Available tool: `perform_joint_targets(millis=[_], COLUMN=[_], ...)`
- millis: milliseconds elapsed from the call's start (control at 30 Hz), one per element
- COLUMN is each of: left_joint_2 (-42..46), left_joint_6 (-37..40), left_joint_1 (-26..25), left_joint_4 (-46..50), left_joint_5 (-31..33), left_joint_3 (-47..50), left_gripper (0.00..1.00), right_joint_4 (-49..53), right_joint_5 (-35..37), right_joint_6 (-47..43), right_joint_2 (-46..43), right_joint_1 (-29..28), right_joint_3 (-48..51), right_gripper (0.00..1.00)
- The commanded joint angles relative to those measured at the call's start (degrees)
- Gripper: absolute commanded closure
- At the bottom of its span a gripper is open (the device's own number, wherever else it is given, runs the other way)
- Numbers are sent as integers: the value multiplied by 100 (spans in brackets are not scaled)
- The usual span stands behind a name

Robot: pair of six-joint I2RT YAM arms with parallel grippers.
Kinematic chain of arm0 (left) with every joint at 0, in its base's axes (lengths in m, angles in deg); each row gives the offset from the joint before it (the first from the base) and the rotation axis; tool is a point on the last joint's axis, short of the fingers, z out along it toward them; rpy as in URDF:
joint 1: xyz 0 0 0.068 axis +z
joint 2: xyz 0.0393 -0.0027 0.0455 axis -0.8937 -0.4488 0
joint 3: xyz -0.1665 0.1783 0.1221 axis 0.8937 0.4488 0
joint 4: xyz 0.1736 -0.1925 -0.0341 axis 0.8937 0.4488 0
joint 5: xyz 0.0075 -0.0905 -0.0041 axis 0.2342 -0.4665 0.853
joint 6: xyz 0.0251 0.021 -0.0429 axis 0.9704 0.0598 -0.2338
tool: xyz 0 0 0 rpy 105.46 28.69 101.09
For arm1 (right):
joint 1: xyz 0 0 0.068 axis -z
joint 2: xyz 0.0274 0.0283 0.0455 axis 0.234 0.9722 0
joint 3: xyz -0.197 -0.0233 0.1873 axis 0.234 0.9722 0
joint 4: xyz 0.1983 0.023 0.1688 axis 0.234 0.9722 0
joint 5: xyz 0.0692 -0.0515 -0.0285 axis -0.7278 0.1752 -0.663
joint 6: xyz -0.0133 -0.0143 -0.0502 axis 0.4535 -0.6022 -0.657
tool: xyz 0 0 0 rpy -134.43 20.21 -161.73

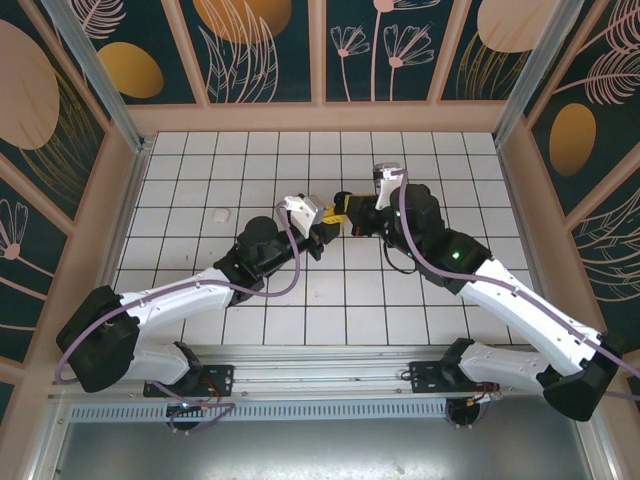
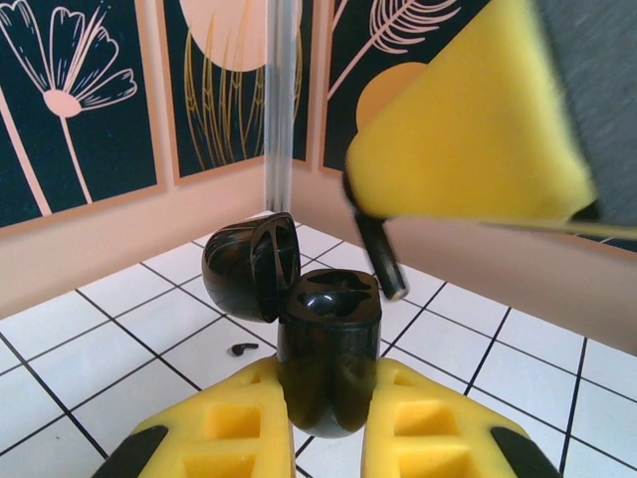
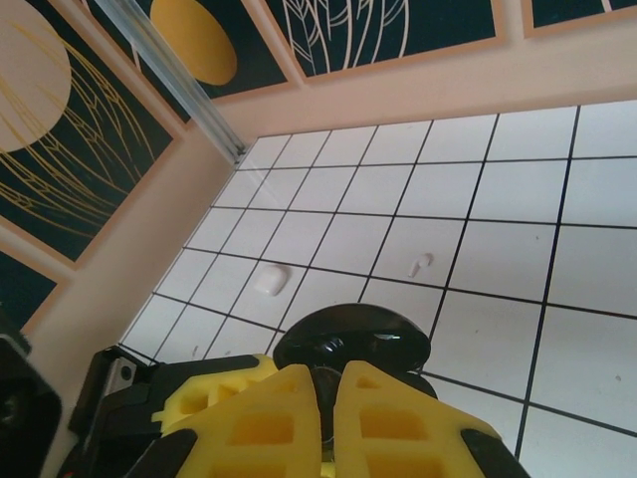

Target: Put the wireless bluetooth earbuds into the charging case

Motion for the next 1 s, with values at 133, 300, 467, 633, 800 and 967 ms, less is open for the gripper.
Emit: perform_joint_targets(millis=[133, 300, 467, 633, 800, 967], left_joint_2=[-10, 6, -7, -40, -48, -35], left_joint_6=[216, 211, 190, 160, 84, 18], left_joint_1=[-107, -118, -114, -117, -113, -113], left_joint_4=[-248, -257, -266, -283, -309, -345], left_joint_5=[107, 111, 90, 68, 62, 88], left_joint_3=[22, 58, 61, 40, 33, 58], left_gripper=[100, 100, 100, 100, 100, 100], right_joint_4=[-206, -169, -177, -219, -333, -286], right_joint_5=[56, 95, 157, 203, 226, 232], right_joint_6=[-2, -16, -11, -67, -131, -173], right_joint_2=[155, 159, 139, 133, 141, 185], right_joint_1=[-14, -13, -18, -10, -13, -13], right_joint_3=[-128, -138, -177, -210, -131, -103], right_gripper=[92, 92, 92, 92, 92, 92])
